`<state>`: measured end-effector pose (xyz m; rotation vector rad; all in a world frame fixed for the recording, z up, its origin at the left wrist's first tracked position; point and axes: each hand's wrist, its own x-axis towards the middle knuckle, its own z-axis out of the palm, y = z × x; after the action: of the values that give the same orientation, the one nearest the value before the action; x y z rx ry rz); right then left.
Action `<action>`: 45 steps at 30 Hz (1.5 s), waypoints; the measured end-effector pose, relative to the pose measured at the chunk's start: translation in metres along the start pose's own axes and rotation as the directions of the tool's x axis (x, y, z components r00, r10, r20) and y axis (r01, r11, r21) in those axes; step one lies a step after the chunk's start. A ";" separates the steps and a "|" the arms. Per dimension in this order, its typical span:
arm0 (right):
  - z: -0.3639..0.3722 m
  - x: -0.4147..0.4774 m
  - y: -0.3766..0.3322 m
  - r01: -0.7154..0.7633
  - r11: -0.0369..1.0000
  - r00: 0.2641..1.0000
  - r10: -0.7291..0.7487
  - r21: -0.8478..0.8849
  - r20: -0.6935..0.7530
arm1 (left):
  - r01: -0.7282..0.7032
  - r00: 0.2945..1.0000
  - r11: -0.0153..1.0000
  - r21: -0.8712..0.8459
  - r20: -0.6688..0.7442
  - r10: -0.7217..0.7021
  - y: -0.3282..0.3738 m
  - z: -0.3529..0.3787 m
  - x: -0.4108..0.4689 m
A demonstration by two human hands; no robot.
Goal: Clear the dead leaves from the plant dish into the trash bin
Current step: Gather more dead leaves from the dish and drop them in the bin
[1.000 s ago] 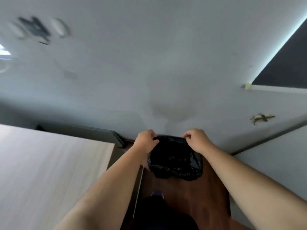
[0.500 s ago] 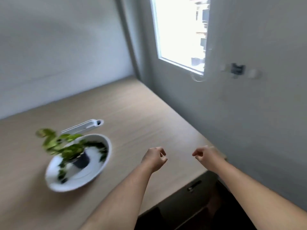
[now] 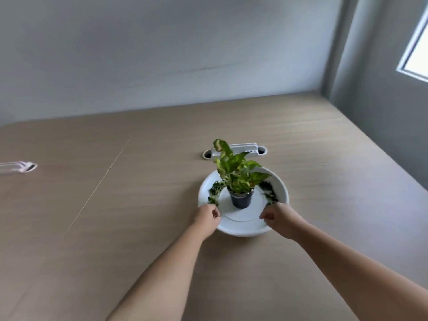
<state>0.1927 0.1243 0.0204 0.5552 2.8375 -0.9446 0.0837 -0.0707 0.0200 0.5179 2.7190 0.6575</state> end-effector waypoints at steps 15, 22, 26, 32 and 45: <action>0.020 0.061 0.018 -0.115 0.901 0.992 0.126 -0.419 -0.003 | -0.212 0.972 0.875 0.435 0.185 0.144 -0.031 0.017 0.075; 0.022 0.076 0.016 -0.056 0.853 0.990 0.116 -0.519 0.085 | -0.215 0.966 0.850 0.480 0.233 0.112 -0.017 0.026 0.087; 0.022 0.084 0.017 -0.026 0.881 0.984 0.107 -0.472 0.145 | -0.203 0.964 0.901 0.384 0.238 0.116 -0.022 0.026 0.089; 0.022 0.086 0.021 -0.047 0.897 0.970 0.146 -0.440 0.195 | -0.114 0.960 0.953 0.280 0.279 0.033 -0.025 0.029 0.095; -0.007 0.071 0.015 -0.206 0.975 0.969 0.192 -0.079 -0.155 | -0.019 0.999 0.988 -0.150 0.027 0.023 -0.017 0.000 0.087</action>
<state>0.1324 0.1609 0.0030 0.9129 2.8630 -0.7593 0.0015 -0.0486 -0.0056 0.5156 2.6144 0.8454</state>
